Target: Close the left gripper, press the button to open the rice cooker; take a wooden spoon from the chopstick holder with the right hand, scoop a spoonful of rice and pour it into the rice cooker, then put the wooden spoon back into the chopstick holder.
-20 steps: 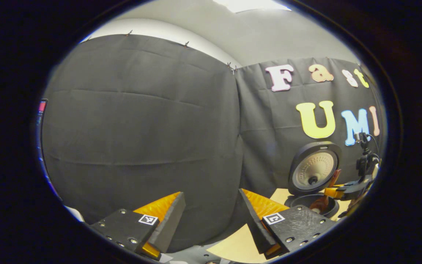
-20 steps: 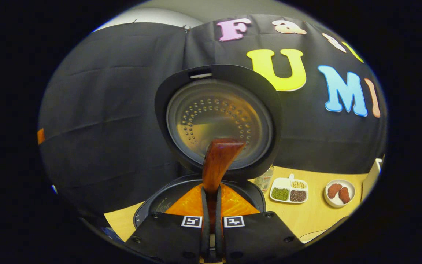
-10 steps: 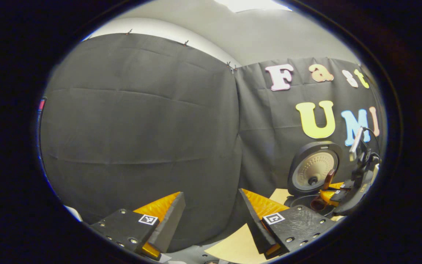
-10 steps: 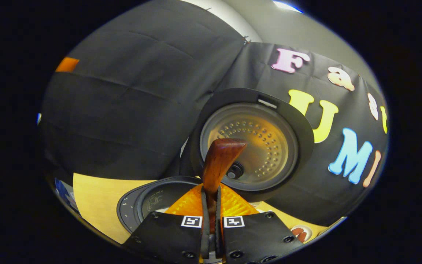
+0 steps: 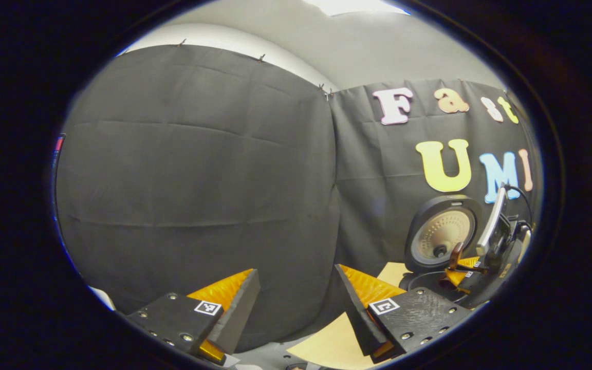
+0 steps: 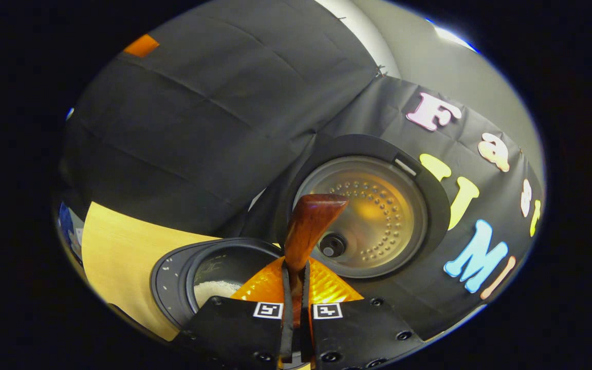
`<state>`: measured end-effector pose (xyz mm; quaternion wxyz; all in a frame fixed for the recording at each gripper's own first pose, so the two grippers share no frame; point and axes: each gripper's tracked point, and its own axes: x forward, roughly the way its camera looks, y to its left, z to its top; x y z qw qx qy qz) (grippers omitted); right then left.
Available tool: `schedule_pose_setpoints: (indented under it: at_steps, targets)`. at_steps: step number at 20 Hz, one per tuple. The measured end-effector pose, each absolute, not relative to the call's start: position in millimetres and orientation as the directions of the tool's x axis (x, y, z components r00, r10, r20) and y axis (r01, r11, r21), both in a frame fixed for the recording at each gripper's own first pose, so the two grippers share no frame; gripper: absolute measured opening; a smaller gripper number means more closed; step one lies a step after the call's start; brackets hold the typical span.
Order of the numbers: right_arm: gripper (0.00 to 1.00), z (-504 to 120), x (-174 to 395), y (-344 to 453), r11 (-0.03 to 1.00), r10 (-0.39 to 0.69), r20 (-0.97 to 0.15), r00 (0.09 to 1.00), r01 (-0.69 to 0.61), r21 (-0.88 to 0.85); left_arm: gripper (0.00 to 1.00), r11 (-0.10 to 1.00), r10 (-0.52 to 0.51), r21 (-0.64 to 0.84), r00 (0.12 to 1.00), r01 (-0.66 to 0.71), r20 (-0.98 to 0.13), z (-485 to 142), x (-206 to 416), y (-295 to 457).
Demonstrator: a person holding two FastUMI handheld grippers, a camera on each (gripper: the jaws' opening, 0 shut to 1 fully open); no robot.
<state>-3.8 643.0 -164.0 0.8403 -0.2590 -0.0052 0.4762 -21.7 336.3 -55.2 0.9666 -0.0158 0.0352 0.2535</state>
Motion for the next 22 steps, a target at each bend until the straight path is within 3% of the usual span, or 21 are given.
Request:
schedule_pose_setpoints:
  at_steps: [10,22]
  targets:
    - [0.07,-157,18,621,0.563,0.784,-0.293,0.547,-0.825,-0.034,0.88,0.883,0.468,-0.002,0.882,-0.469,-0.057,-42,-21,325]
    - [0.07,-114,21,588,0.597,0.802,-0.253,0.541,-0.716,0.362,0.87,0.912,0.411,0.001,0.911,-0.411,-0.027,-21,-15,284]
